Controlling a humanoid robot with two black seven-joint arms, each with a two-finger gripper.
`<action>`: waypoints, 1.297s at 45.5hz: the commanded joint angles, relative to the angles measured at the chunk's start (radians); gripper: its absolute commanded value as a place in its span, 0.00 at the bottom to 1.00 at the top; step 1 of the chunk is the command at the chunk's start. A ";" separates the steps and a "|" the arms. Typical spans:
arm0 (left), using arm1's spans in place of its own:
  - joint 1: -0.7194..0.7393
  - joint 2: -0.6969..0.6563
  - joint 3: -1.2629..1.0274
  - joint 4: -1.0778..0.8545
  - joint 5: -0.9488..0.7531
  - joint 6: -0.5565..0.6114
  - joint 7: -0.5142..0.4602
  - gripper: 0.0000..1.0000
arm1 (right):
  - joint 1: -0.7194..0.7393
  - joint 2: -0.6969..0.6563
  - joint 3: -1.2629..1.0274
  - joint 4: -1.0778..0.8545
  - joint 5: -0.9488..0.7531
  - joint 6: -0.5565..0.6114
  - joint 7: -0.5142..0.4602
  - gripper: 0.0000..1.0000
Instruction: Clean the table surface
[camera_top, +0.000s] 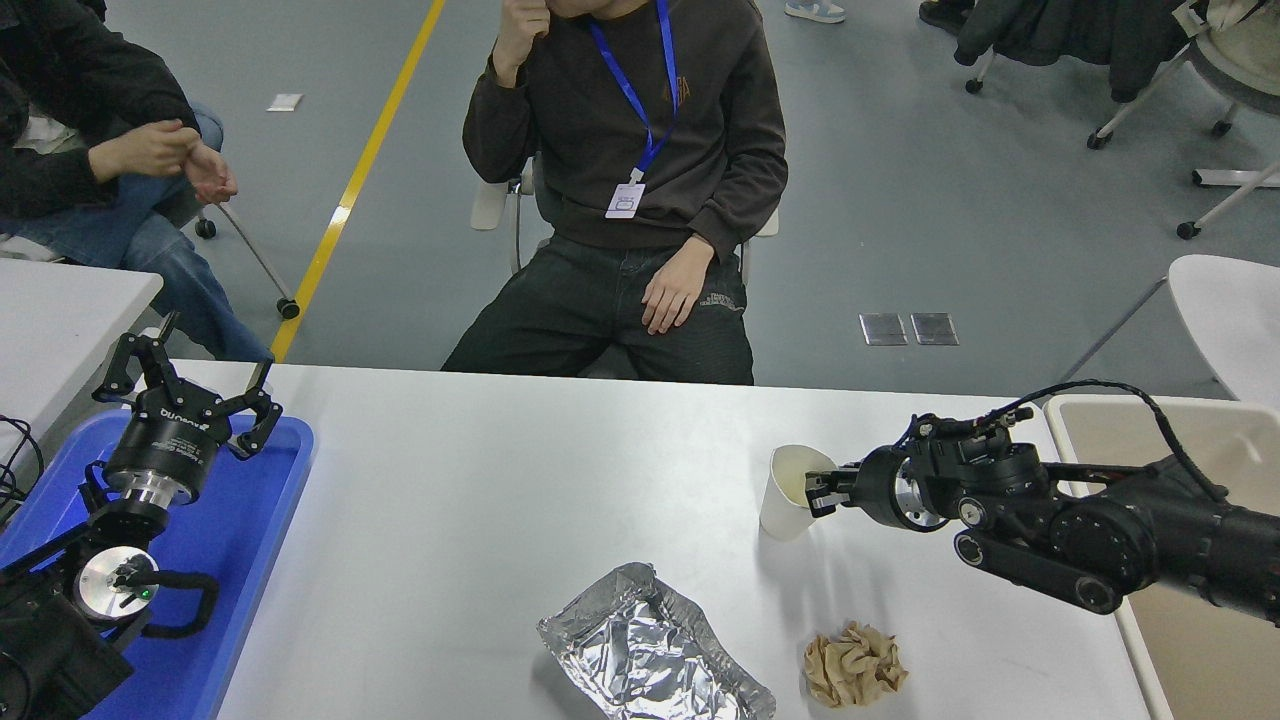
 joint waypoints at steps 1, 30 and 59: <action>0.000 0.000 0.000 0.000 -0.001 0.000 0.000 1.00 | 0.014 -0.001 0.011 0.015 0.020 0.002 0.002 0.00; 0.000 0.000 0.000 0.000 0.001 0.000 0.000 1.00 | 0.166 -0.299 0.009 0.409 0.124 0.025 0.017 0.00; 0.000 0.000 0.000 0.000 -0.001 0.000 0.000 1.00 | 0.321 -0.530 0.016 0.561 0.136 0.096 0.083 0.00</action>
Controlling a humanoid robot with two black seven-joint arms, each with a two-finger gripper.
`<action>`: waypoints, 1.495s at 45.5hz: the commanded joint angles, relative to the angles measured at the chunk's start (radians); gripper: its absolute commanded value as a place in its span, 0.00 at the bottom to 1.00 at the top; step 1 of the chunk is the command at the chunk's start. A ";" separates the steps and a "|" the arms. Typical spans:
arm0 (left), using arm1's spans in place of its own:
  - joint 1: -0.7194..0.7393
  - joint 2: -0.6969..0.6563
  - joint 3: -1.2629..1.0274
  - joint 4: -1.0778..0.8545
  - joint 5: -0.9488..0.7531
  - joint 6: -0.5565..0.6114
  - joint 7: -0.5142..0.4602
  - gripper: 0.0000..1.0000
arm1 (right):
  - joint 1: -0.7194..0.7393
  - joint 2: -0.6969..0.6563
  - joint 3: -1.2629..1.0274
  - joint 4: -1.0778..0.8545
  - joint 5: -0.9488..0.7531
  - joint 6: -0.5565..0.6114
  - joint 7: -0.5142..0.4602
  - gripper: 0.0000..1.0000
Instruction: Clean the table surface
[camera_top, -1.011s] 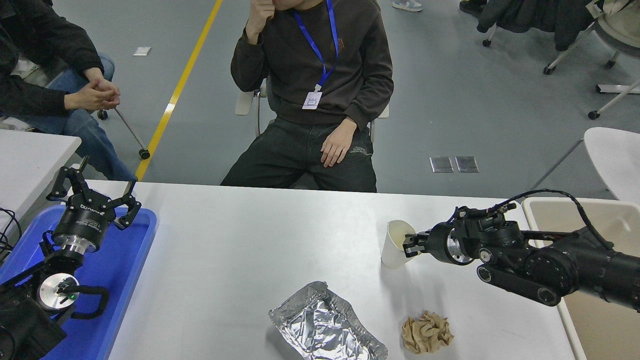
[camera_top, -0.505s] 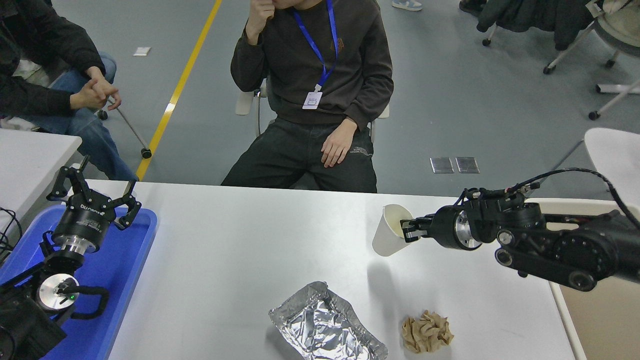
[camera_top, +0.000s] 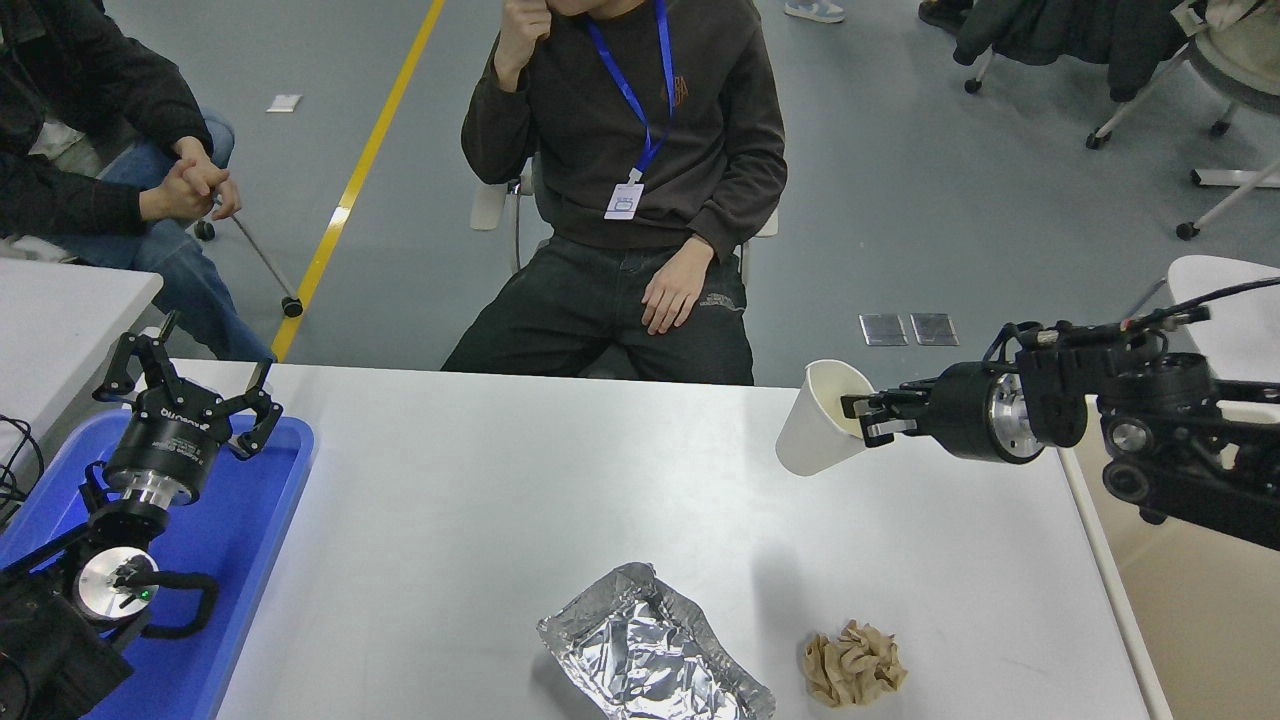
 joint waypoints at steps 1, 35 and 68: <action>0.000 0.000 0.000 0.000 -0.001 0.001 0.000 1.00 | 0.050 -0.084 0.002 0.043 0.007 0.026 0.038 0.00; 0.000 0.000 0.000 0.000 0.001 0.000 0.000 1.00 | 0.084 -0.266 -0.001 0.059 0.000 0.060 0.116 0.00; 0.000 0.000 0.000 0.000 -0.001 0.001 0.000 1.00 | -0.091 -0.401 -0.020 -0.296 0.031 0.055 0.278 0.00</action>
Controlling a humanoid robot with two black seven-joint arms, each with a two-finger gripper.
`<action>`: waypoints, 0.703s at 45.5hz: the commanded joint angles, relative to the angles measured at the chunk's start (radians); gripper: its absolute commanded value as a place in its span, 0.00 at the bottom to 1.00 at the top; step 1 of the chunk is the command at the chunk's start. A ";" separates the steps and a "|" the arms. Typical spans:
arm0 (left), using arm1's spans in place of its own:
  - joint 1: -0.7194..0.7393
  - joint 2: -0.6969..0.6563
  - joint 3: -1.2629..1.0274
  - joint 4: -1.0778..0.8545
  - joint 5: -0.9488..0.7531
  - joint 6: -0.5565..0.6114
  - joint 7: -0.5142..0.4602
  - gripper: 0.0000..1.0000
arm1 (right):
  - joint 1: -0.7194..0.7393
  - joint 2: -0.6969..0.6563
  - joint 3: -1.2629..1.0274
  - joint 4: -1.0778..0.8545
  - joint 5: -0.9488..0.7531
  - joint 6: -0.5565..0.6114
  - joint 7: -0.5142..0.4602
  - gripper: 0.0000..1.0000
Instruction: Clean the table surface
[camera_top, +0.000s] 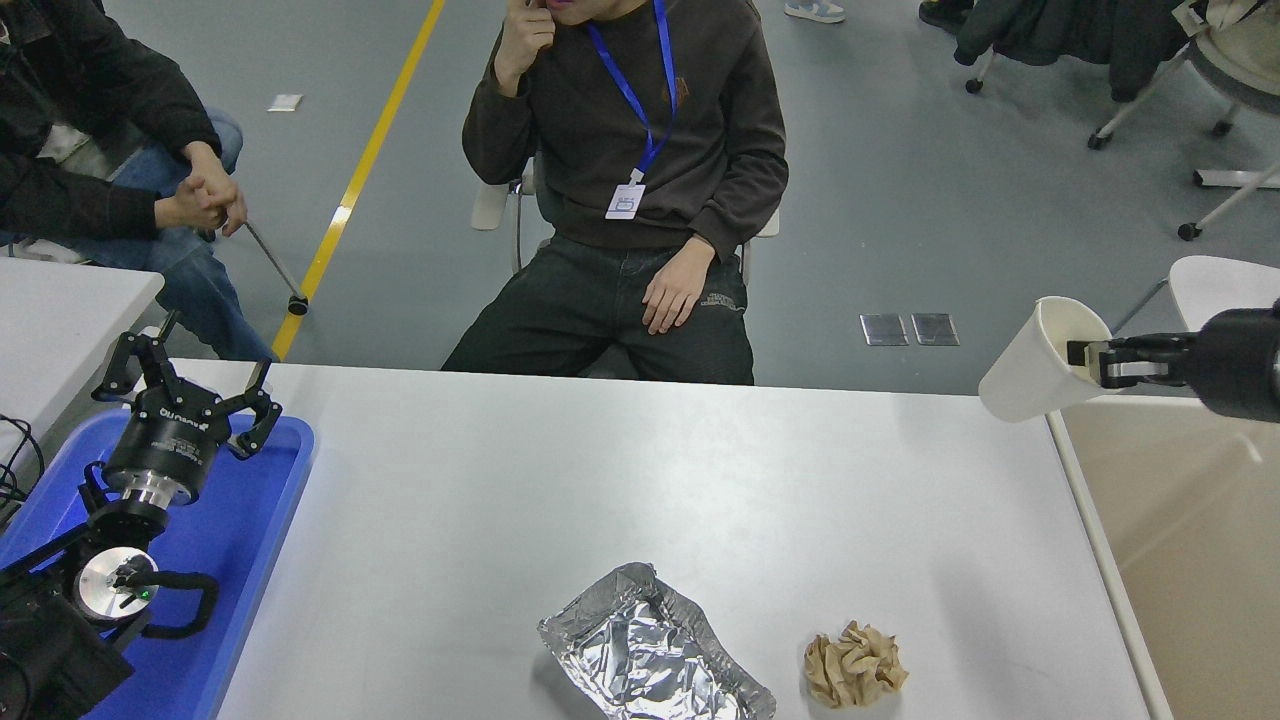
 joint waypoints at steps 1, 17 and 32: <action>0.000 0.000 0.000 0.000 0.000 0.000 0.000 1.00 | -0.073 -0.021 -0.001 -0.141 0.009 -0.004 0.084 0.00; 0.000 0.000 0.000 0.000 0.000 0.000 0.000 1.00 | -0.165 0.020 -0.001 -0.375 0.007 -0.011 0.162 0.00; 0.000 0.000 0.000 0.000 0.000 -0.001 0.000 1.00 | -0.242 0.135 0.008 -0.549 0.009 -0.027 0.188 0.00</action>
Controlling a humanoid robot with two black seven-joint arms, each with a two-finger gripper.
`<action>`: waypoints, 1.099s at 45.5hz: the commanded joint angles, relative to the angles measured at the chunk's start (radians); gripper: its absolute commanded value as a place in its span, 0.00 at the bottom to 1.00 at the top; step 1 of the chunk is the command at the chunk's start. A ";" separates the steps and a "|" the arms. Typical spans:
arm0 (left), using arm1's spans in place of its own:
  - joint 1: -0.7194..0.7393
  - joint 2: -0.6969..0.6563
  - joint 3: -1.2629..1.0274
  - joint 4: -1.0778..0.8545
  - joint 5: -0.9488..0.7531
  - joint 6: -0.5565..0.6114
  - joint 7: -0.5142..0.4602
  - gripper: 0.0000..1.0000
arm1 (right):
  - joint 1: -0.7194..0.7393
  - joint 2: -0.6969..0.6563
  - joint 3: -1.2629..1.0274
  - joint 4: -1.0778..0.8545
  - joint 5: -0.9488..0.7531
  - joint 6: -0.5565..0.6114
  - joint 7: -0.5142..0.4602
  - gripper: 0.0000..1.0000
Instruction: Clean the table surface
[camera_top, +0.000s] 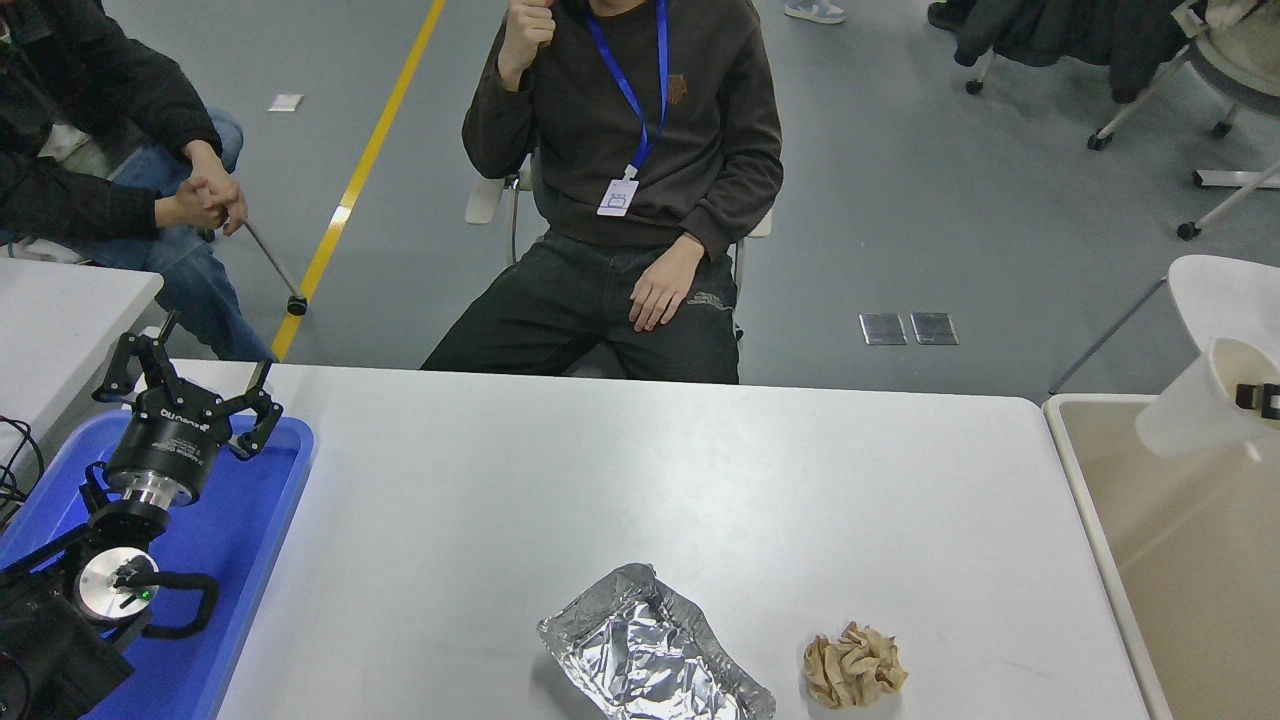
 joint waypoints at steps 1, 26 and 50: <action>0.000 0.000 0.000 0.000 0.000 0.000 0.000 1.00 | -0.065 0.077 0.004 -0.144 0.001 -0.017 0.029 0.00; 0.000 0.000 0.000 0.000 0.000 0.000 0.000 1.00 | -0.235 0.369 -0.006 -0.667 0.058 -0.040 0.196 0.00; 0.000 0.000 0.000 0.000 0.000 0.000 0.000 1.00 | -0.302 0.553 -0.010 -0.989 0.068 -0.136 0.250 0.00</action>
